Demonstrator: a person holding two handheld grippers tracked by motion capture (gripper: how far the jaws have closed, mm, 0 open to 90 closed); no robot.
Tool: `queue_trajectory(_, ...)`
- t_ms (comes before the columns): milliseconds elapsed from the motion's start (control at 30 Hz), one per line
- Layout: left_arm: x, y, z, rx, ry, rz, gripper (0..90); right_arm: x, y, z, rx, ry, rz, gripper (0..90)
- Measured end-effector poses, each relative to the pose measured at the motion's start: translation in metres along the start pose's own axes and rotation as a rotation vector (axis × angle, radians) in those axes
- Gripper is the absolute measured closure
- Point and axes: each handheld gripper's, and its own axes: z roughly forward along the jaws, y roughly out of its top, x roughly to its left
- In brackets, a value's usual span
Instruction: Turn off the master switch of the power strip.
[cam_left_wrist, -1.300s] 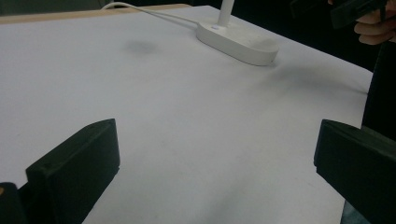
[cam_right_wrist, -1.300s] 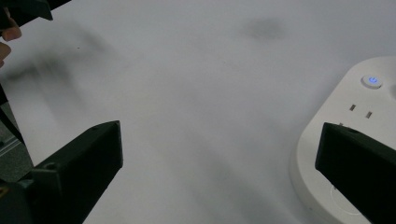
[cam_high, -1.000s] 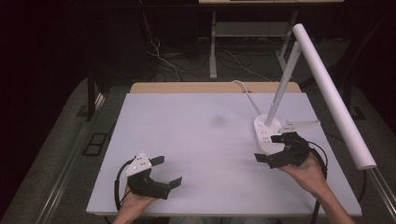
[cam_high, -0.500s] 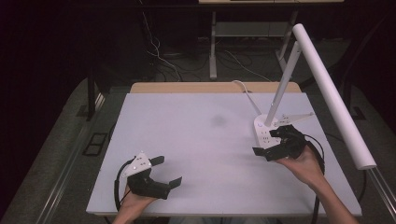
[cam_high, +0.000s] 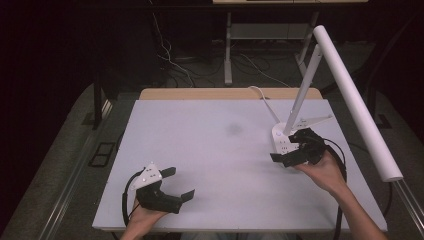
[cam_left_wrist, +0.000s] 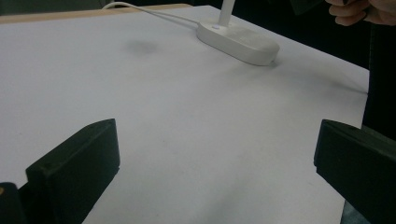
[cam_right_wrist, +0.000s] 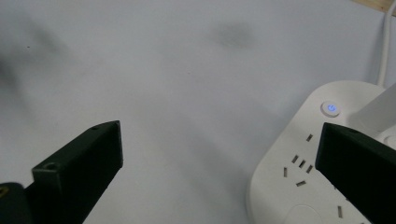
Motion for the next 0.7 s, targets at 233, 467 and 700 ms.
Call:
queue_trajectory(233,0.0,0.0,0.0,0.0,0.0,-0.001,0.0,-0.001,0.008,0.004,0.02,-0.016,-0.008,0.3)
queue_trajectory(467,0.0,0.0,0.0,0.001,0.0,-0.001,0.0,-0.001,0.015,0.008,0.041,-0.036,-0.023,0.3)
queue_trajectory(700,0.0,0.0,-0.001,-0.002,0.0,-0.001,0.0,-0.002,0.022,0.014,0.071,-0.063,-0.045,0.4)
